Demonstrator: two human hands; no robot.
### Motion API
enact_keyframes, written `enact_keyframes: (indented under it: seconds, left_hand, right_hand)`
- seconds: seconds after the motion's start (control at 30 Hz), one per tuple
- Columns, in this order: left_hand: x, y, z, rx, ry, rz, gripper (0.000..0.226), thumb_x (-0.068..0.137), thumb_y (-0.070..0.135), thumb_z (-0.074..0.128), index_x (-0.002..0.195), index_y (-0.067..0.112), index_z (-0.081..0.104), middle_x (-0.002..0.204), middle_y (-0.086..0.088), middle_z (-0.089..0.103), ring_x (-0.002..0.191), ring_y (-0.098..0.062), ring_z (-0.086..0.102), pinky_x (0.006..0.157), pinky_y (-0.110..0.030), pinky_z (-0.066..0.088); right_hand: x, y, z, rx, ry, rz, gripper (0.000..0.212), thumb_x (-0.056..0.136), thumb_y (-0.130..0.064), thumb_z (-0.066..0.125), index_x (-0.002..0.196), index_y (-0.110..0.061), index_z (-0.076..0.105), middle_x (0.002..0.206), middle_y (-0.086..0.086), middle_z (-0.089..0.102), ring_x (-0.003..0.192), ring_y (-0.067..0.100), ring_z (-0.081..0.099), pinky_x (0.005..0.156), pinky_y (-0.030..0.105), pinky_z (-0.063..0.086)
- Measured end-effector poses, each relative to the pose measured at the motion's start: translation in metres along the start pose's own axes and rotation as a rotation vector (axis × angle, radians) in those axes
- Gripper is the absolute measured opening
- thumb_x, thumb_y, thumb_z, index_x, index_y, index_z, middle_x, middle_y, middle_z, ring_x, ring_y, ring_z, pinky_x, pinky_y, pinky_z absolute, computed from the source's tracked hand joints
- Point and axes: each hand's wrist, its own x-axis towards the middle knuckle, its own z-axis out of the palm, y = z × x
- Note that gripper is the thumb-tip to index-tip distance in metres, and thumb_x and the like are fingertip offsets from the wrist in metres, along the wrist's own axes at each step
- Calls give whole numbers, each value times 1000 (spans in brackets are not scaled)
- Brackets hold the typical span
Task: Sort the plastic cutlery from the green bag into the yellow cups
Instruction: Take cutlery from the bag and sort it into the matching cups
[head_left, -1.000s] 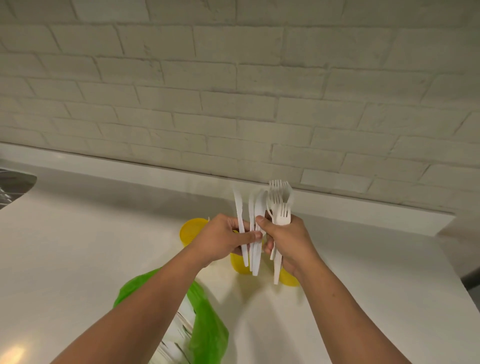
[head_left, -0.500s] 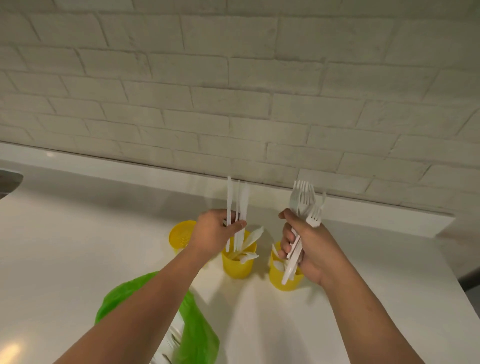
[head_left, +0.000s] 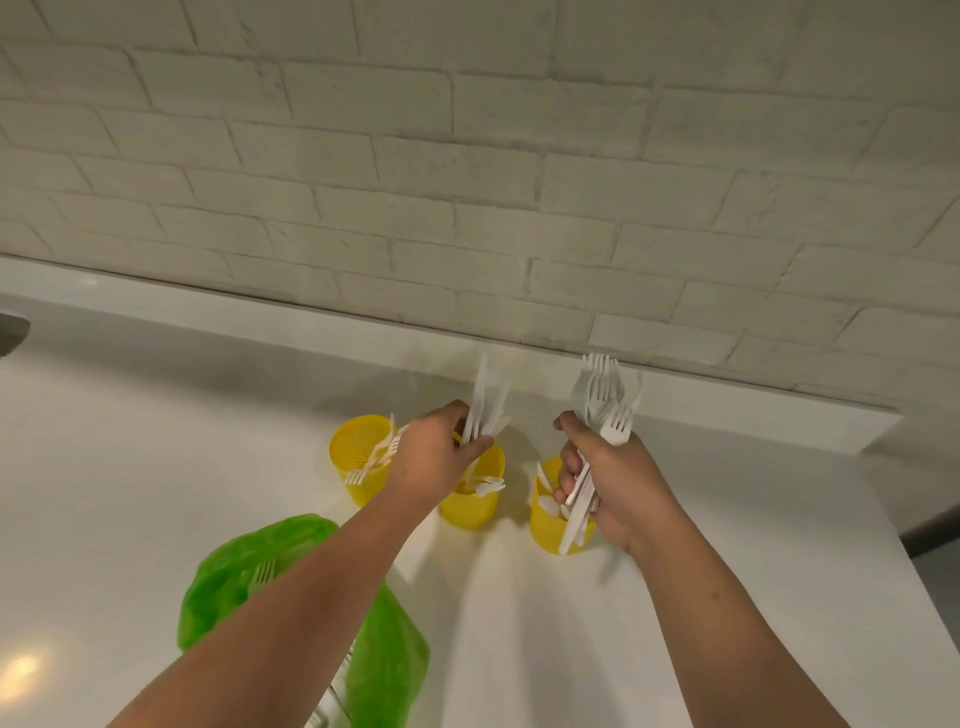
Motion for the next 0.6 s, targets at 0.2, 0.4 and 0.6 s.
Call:
enact_keyframes:
  seconds: [0.2,0.4,0.6]
  left_hand:
    - [1,1,1,-20,-36,-17,27,79,33,85,82,18,63,65,7,64,59,-13,62,55,-26,42]
    - [0,3,-3,99,-80,17,38,80,50,81,69,20,59,63,2,64,63,-14,63,58,-30,45]
    - [0,9,-5,352,-172,11,48,92,53,67,62,20,48,59,1,52,64,-24,53,57,-32,35]
  right_hand:
    - [-2,0,-5,-22,-3,-15,17,99,-22,65,100,-5,62,56,7,42,45,24,42,46,31,45]
    - [-3,-1,-7,-11,10,-8,17,98,-21,66,99,-4,62,55,7,43,43,24,42,46,31,45]
    - [-13,2,-5,40,-73,40,15,96,-17,69,90,-10,58,58,8,40,45,21,40,47,31,43]
